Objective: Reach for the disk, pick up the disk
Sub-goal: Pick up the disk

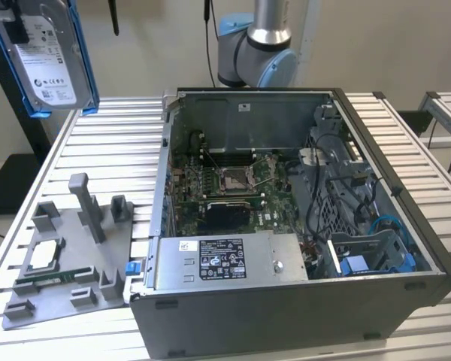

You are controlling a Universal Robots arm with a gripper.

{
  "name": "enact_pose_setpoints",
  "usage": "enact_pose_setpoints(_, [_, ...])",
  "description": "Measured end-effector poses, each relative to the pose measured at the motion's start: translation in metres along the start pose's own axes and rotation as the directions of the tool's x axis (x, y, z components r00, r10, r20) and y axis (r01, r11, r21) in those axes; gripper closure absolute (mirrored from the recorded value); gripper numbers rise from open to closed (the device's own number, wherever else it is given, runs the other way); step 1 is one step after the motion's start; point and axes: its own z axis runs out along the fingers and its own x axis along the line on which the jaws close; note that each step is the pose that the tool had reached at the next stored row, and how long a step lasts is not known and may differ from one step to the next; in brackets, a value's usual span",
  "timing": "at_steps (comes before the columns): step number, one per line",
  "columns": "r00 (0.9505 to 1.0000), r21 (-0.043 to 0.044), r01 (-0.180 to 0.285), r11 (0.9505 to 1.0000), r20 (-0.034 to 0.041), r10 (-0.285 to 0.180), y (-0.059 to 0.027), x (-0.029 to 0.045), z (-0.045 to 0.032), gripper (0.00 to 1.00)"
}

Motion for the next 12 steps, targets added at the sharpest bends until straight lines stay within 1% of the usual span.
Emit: enact_pose_setpoints(12, [1.0000, -0.0017, 0.000, 1.0000, 0.0001, 0.000, -0.0206, 0.0015, -0.0001, 1.00])
